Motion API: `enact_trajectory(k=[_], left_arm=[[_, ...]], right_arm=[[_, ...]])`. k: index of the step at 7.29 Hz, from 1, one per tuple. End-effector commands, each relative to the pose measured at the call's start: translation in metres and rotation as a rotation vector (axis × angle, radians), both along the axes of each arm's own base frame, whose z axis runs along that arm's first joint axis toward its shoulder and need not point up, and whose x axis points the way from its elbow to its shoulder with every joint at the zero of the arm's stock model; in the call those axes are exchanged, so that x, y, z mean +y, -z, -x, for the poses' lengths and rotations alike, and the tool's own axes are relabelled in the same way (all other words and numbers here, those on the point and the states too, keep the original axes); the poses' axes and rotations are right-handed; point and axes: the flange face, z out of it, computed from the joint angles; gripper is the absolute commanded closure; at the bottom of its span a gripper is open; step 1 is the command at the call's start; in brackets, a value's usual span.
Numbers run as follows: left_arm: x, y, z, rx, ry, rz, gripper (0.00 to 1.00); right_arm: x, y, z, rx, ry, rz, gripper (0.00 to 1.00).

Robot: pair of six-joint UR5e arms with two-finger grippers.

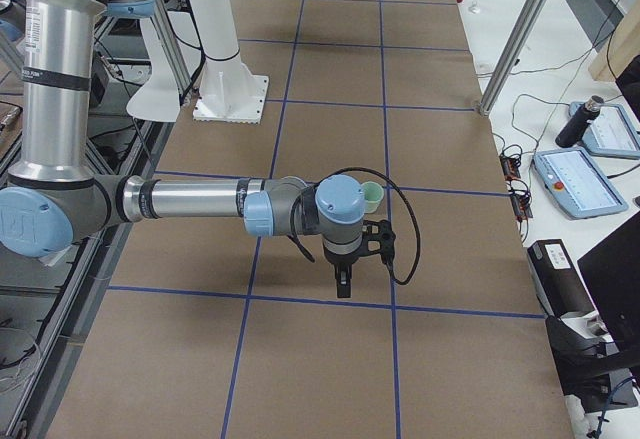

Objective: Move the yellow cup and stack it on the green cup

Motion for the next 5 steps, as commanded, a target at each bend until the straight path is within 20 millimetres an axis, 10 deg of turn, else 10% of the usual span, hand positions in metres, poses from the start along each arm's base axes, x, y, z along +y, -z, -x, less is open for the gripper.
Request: enact_trajectory(k=[1,5], left_arm=[[0.0006,0.0010,0.0001,-0.001,0.000,-0.002,0.00],[0.0019,0.0046,0.0038,-0.042,0.063,0.036,0.00]], right_arm=[[-0.0001,0.0021,-0.0002,0.000,-0.001,-0.003,0.00],[-0.0002,0.0043,-0.0002,0.000,-0.001,-0.006,0.00]])
